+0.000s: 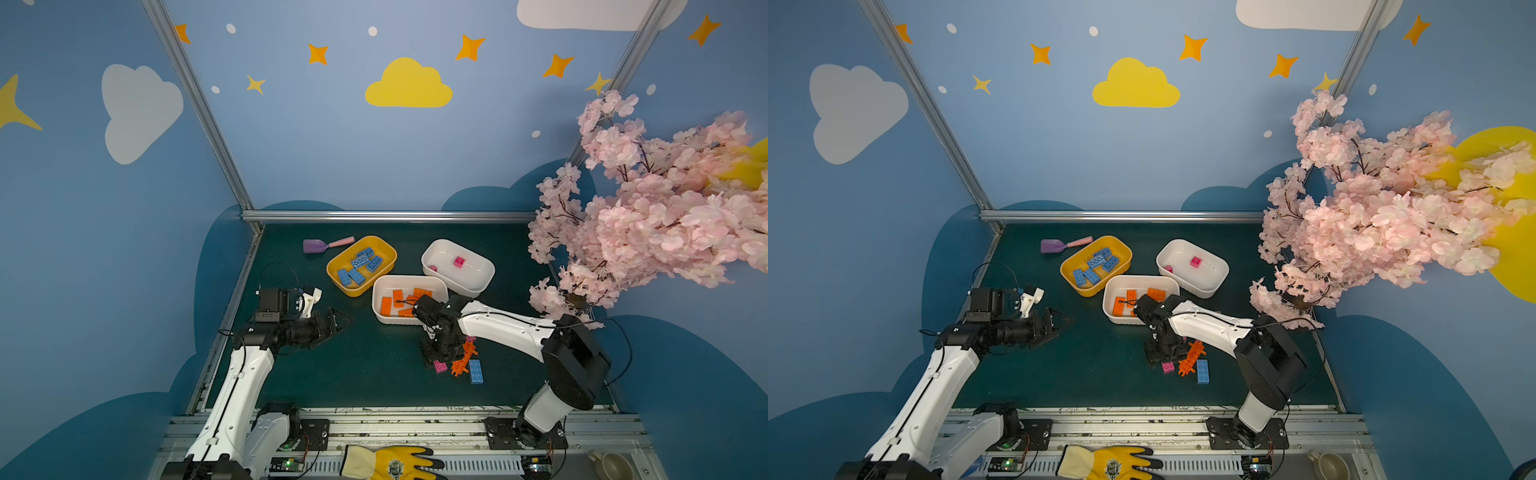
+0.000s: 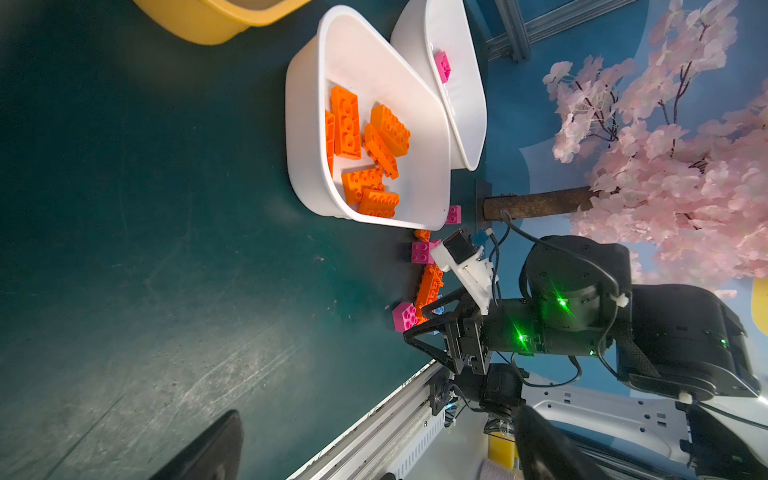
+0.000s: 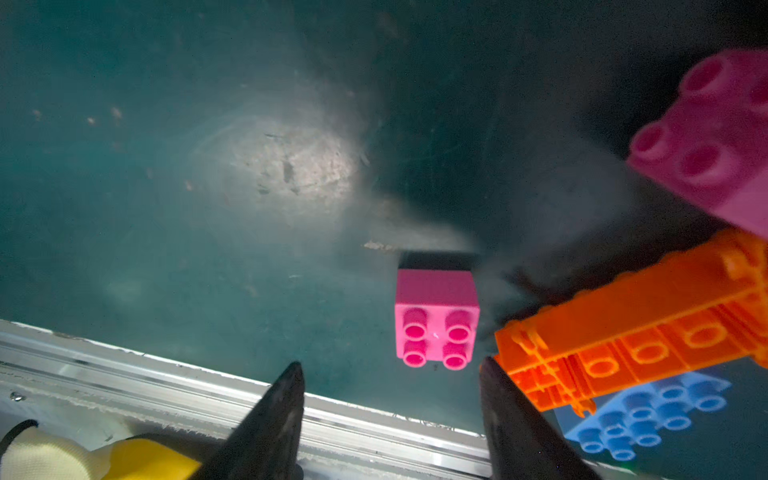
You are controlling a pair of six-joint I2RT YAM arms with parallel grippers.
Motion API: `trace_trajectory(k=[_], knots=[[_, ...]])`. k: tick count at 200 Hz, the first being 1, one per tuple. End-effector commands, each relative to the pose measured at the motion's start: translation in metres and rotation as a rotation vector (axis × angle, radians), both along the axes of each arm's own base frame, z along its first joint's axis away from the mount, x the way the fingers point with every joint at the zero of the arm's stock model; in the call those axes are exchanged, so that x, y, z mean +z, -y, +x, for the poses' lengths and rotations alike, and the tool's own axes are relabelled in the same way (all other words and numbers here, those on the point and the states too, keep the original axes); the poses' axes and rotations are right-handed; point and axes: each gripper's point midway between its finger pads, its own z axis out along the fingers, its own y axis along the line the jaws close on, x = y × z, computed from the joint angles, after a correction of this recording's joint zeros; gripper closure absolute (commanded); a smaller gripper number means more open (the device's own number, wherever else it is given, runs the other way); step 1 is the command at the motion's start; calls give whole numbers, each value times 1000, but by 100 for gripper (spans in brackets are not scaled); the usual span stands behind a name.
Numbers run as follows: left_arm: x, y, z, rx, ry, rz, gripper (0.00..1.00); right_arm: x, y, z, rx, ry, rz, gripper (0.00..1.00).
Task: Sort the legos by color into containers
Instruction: 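Grasp the pink brick with the right gripper and lift it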
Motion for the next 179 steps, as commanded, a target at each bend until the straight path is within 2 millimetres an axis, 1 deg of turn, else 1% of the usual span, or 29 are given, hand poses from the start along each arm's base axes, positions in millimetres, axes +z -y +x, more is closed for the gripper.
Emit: trace_trajectory(k=[1,32,74,104,122,134,155,160,179], knots=[[-2,0,1,-7,-4,-6,0,-11,11,-7,-26,-47,-58,37],[-5,0,5,-13,-13,0,0,-18,19,-2,-43,-44,-92,38],[-7,0,13,-20,-23,3,0,-27,20,5,-21,-57,-123,42],[-9,0,15,-21,-22,6,0,-32,19,6,-5,-67,-142,52],[-9,0,14,-20,-22,5,0,-31,19,9,-2,-60,-154,60],[-9,0,13,-19,-23,3,0,-26,18,10,2,-46,-152,67],[-6,0,13,-19,-18,5,0,-9,21,12,-3,5,-132,79],[-5,0,13,-21,-14,6,0,-4,22,12,-6,13,-125,80],[-2,-1,15,-22,-4,10,0,14,27,12,-19,42,-105,80]])
